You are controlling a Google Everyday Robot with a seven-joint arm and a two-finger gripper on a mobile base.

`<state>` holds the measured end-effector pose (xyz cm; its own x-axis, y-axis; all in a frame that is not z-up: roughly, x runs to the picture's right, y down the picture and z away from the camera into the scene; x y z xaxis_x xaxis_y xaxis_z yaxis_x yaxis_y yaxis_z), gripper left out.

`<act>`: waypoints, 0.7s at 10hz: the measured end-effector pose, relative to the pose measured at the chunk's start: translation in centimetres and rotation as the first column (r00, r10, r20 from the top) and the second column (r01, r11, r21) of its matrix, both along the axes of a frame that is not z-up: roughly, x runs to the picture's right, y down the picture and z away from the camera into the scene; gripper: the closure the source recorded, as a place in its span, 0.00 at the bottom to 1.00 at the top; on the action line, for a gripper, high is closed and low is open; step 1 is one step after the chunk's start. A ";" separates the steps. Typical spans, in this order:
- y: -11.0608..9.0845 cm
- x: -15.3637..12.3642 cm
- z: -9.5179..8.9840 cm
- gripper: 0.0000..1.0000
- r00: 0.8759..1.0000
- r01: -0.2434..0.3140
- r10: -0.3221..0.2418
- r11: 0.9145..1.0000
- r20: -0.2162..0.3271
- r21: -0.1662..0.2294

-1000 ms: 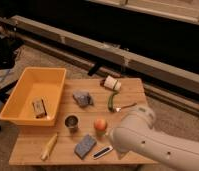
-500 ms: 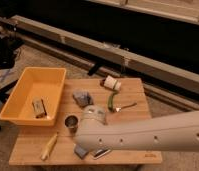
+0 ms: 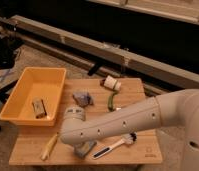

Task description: Place sponge in tray

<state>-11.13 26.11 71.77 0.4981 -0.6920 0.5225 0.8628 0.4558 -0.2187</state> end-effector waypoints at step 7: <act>-0.3 4.3 4.6 0.35 0.993 -0.037 0.031 0.998 -0.115 -0.050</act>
